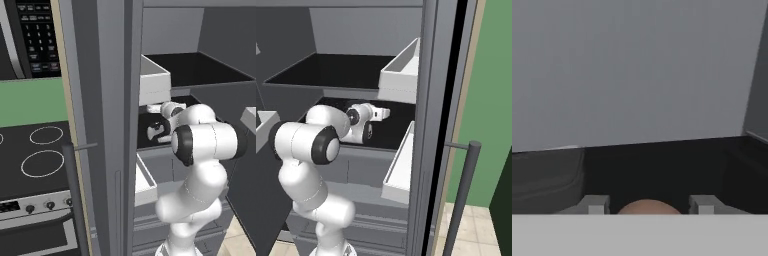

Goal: Pick the egg and butter from the fridge and place them by the bowl for mixing.

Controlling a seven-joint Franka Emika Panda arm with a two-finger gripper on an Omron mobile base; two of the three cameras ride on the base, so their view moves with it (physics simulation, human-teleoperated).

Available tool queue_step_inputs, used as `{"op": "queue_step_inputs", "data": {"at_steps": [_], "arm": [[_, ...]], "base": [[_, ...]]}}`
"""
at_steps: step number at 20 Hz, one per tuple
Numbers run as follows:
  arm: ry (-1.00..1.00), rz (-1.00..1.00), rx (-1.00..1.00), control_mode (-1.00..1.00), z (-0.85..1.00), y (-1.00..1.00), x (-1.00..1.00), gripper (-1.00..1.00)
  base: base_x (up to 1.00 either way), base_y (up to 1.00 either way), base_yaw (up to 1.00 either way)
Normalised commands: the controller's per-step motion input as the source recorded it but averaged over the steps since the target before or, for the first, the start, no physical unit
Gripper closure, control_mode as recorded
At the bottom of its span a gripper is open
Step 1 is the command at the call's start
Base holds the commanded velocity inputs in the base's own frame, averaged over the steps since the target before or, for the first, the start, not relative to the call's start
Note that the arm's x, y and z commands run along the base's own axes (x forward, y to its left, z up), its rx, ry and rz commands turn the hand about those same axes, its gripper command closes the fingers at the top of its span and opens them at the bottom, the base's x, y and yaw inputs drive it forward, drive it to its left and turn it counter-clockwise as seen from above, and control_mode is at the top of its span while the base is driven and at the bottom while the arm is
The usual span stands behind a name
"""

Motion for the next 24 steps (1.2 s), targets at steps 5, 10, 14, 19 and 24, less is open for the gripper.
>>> {"op": "queue_step_inputs", "data": {"at_steps": [5,10,14,19,24], "arm": [[-0.01,0.0,0.0,-1.0,0.33,0.0,-0.79,1.0],[0.03,0.0,0.0,-1.0,0.59,0.0,-1.0,1.0],[0.13,-0.01,0.0,-1.0,0.84,0.0,-1.0,1.0],[0.32,-0.05,0.0,-1.0,0.92,0.0,-1.0,1.0],[0.52,-0.08,0.0,-1.0,0.83,0.0,-1.0,1.0]], "base": [[0.0,0.0,0.0],[0.0,0.0,0.0],[0.0,0.0,0.0],[0.0,0.0,0.0],[0.0,0.0,0.0]]}}
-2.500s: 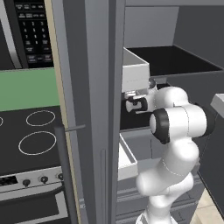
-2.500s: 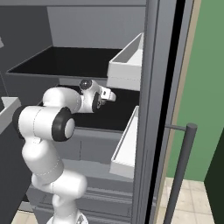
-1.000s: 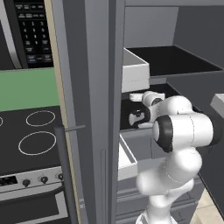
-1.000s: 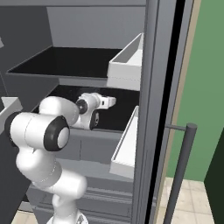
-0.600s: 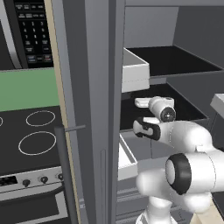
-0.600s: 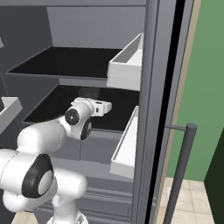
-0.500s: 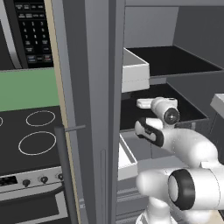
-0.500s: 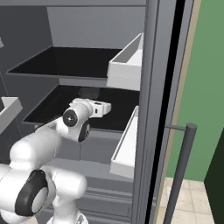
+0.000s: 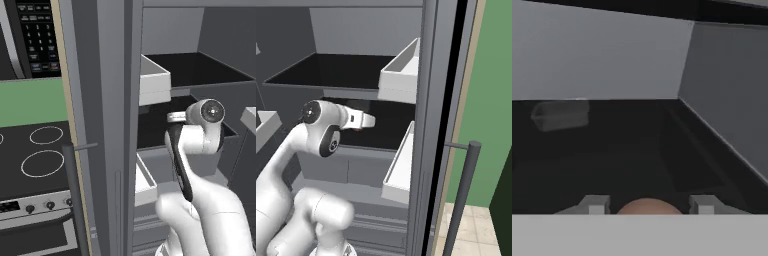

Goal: Pick the egg and butter from the fridge and place them by the bowl for mixing.

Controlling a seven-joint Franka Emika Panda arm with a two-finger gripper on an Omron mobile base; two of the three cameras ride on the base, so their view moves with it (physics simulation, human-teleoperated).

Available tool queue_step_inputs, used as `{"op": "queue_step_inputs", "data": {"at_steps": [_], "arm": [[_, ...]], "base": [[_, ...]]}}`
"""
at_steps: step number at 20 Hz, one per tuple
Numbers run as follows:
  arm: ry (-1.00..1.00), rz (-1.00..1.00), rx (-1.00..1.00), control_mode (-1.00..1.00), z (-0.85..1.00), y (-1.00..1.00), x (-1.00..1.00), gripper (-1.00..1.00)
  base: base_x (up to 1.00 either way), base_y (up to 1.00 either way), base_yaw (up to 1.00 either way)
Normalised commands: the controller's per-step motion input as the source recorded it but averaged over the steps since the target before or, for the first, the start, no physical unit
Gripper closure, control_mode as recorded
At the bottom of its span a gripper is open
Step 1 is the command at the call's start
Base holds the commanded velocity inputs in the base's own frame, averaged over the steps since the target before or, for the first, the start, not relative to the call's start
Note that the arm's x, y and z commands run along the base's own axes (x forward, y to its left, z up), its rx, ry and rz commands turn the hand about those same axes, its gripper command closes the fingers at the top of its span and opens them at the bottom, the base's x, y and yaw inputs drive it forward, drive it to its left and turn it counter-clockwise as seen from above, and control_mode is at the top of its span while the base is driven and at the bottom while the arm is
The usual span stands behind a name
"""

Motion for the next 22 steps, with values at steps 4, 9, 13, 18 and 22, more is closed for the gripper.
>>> {"op": "queue_step_inputs", "data": {"at_steps": [4,9,13,18,22], "arm": [[0.54,-0.06,0.0,-1.0,0.39,0.0,-1.0,1.0],[0.24,-0.02,0.0,-1.0,-0.12,0.0,-1.0,1.0],[0.02,-0.02,0.01,-1.0,-0.32,0.0,-1.0,1.0],[-0.08,0.0,0.01,-1.0,0.03,0.0,-0.65,1.0],[0.0,0.0,0.0,-1.0,0.0,0.0,-0.02,1.0]], "base": [[0.0,0.0,0.0],[0.0,0.0,0.0],[0.0,0.0,0.0],[0.0,0.0,0.0],[0.0,0.0,0.0]]}}
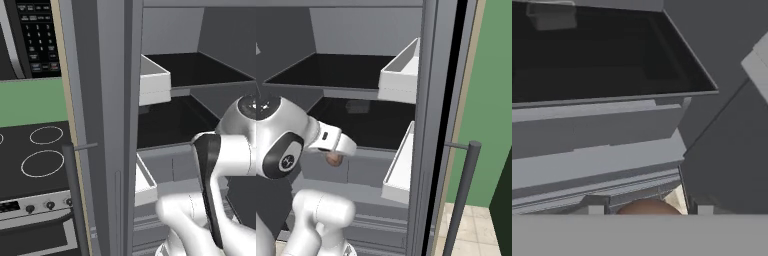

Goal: Pick the egg and butter from the fridge and place them by the bowl for mixing.

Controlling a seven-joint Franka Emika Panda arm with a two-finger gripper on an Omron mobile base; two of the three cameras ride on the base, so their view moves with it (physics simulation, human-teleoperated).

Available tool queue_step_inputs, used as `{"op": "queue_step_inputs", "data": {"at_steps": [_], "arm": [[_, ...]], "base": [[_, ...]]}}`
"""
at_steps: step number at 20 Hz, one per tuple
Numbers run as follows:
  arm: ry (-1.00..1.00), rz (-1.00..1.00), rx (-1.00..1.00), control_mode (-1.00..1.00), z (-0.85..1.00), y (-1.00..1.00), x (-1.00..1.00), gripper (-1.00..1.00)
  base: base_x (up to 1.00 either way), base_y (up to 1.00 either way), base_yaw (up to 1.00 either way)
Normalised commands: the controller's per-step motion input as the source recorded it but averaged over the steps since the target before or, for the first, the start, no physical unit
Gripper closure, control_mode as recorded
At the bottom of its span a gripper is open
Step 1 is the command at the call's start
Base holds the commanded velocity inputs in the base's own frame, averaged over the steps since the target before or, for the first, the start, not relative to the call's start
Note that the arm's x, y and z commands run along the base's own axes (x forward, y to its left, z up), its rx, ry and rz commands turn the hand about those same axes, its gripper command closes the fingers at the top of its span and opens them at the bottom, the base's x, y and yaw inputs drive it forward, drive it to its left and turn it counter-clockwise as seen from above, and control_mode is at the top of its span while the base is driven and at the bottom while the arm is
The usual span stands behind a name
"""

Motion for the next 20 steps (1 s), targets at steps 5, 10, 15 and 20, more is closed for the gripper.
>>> {"op": "queue_step_inputs", "data": {"at_steps": [5,10,15,20], "arm": [[-0.31,0.0,0.0,-1.0,0.25,0.0,-0.64,1.0],[-0.22,0.0,-0.01,-1.0,0.31,0.04,-0.55,1.0],[-0.07,0.0,0.0,1.0,0.06,0.02,-0.31,1.0],[0.0,0.0,0.0,1.0,0.0,0.0,0.0,1.0]], "base": [[0.0,0.0,0.0],[0.0,0.0,0.0],[-0.6,0.16,0.06],[-1.0,0.36,0.34]]}}
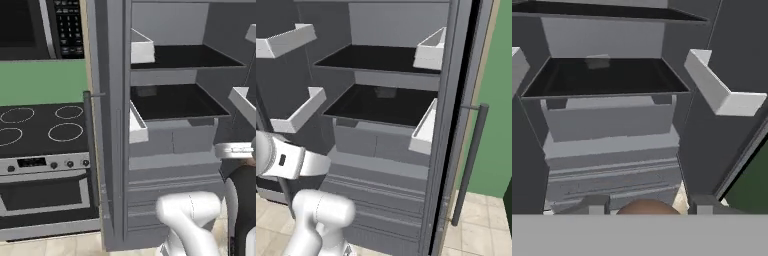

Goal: Pick the egg and butter from the fridge and place them by the bowl for mixing.

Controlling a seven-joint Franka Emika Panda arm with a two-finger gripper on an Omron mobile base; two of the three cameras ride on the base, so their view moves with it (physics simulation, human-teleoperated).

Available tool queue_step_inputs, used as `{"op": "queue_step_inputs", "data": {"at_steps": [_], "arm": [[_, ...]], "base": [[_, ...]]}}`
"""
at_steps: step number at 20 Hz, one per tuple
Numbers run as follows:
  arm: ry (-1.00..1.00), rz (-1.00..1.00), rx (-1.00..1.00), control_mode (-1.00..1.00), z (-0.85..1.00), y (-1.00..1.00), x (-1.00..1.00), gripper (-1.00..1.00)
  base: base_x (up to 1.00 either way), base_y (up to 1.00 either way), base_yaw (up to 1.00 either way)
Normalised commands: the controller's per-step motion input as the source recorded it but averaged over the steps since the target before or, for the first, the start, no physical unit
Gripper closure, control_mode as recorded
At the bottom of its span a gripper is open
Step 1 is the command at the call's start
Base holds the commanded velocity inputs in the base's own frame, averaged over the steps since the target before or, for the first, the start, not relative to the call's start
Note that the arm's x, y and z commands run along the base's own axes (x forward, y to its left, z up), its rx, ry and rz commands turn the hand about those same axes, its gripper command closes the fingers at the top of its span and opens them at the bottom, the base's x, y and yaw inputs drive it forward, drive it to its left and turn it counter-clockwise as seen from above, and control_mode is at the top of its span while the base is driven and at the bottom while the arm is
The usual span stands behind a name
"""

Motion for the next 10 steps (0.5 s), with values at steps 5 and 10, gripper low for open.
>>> {"op": "queue_step_inputs", "data": {"at_steps": [5,10], "arm": [[0.0,0.0,0.0,1.0,0.0,0.0,0.0,1.0],[0.0,0.0,0.0,1.0,0.0,0.0,0.0,1.0]], "base": [[-0.99,0.29,0.51],[-0.49,0.02,0.83]]}}
